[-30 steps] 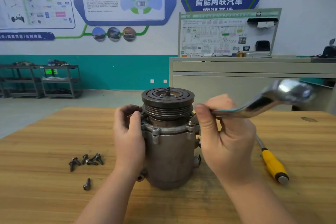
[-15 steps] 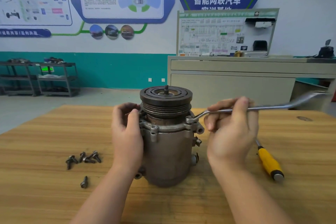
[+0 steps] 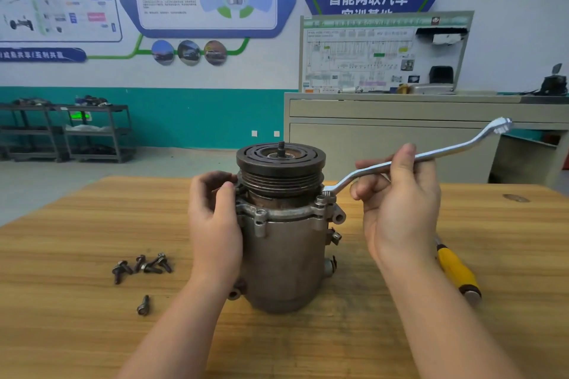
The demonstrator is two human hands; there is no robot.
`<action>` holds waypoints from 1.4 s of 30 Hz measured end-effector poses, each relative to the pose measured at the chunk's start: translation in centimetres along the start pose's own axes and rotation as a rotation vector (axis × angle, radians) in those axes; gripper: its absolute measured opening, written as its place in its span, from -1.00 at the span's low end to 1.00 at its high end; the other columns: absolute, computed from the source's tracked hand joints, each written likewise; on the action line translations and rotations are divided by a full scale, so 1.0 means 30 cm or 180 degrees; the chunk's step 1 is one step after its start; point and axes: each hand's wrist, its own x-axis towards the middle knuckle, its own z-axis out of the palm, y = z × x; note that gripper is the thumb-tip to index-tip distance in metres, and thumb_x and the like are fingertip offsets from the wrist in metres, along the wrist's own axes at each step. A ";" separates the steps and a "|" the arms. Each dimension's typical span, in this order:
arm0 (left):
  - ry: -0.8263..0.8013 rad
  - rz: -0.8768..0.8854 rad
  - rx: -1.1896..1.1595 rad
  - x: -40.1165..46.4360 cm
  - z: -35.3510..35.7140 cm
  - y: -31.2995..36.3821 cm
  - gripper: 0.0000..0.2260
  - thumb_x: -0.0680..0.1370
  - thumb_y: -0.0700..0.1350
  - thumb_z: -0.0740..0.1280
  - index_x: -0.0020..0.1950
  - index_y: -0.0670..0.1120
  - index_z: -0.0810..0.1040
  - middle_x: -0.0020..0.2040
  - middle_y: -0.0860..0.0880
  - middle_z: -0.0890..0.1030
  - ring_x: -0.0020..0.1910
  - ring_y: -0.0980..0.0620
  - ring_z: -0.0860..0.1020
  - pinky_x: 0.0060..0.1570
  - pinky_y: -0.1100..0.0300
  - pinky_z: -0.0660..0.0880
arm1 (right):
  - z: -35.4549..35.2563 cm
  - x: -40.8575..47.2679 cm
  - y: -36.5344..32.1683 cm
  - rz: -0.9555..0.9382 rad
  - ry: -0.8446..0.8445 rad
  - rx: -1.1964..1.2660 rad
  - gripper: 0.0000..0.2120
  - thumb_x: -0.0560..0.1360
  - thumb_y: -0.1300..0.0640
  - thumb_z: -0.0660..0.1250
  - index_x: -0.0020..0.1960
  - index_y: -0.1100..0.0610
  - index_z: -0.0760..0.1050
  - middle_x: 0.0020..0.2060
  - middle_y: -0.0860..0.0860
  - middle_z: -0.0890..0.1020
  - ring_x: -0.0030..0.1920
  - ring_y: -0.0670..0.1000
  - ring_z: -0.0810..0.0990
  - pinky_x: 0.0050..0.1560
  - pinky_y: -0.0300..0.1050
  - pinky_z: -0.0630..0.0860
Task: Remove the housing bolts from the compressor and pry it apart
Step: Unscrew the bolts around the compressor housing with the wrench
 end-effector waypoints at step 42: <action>-0.0012 -0.0008 0.0014 -0.004 0.001 0.008 -0.88 0.62 -0.24 0.18 0.02 -0.08 0.49 -0.09 0.02 0.56 -0.16 0.27 0.53 -0.15 0.44 0.46 | -0.027 0.051 0.021 0.1064 0.0224 0.0905 -0.74 0.68 0.04 0.06 -0.10 0.14 0.38 -0.42 0.06 0.64 -0.50 -0.05 0.56 -0.44 -0.26 0.51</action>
